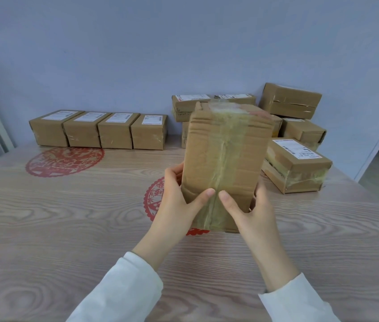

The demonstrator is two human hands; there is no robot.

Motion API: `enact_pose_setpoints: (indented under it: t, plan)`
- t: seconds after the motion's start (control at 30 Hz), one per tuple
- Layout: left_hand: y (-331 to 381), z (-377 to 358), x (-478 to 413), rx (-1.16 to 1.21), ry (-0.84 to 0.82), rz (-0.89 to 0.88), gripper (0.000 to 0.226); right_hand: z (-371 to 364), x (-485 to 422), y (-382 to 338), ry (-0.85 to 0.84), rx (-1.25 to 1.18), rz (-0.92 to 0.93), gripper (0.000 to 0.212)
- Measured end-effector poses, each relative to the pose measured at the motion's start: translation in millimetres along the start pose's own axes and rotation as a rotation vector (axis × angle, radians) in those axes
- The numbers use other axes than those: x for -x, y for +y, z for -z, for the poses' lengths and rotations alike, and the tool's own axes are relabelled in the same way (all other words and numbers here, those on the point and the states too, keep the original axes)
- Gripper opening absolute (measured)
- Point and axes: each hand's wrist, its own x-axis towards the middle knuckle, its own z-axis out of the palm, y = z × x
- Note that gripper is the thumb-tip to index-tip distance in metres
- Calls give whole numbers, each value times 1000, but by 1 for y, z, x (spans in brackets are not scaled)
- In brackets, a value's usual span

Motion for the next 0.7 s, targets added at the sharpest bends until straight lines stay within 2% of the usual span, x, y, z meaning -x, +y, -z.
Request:
enact_pose_setpoints:
  t: [0.07,0.13,0.3,0.5,0.63,0.7]
  plan:
    - [0,0,0,-3,-3,-12,54,-1,-2,-2,15,-30,-2,34]
    - [3,-1,0,19,-1,-13,57,-2,-4,-1,25,-23,9,32]
    - [1,0,-4,52,2,-6,73,-3,-2,-1,6,-40,-1,45]
    - [-4,-3,1,49,-44,13,63,-2,-5,-2,55,-75,-5,38]
    - [3,-4,-2,54,11,5,67,-4,-6,-2,69,-42,30,30]
    - [5,-4,-2,36,25,14,63,-3,-5,-3,59,-49,24,34]
